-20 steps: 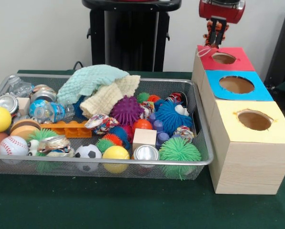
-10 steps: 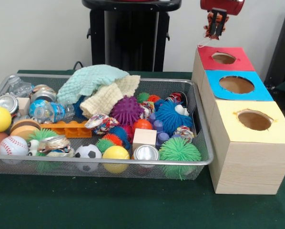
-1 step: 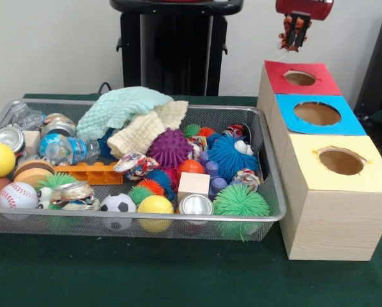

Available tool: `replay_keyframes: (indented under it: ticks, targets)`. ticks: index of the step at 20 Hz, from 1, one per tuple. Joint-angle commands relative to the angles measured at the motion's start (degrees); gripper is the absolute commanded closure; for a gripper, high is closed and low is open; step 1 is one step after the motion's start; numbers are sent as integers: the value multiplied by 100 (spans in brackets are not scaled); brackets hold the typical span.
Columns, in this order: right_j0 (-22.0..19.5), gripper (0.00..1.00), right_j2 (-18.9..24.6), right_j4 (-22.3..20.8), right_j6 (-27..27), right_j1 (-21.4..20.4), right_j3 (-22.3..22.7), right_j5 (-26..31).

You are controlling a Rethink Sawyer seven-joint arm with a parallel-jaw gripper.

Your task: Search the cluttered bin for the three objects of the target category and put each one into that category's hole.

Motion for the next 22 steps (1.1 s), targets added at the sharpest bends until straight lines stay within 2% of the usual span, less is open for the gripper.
replay_keyframes:
  ticks: [1,9,13,18,21,22]
  targets:
    - [147,100,25,274,962,471,-478,-325]
    - [407,100,-59,453,1068,610,-649,-315]
    - [430,100,-83,499,1067,632,-564,-450]
    - [409,100,-90,549,1012,538,-416,-534]
    - [676,100,-386,586,1348,423,-459,-468]
    - [646,100,-363,679,1359,381,-408,-481]
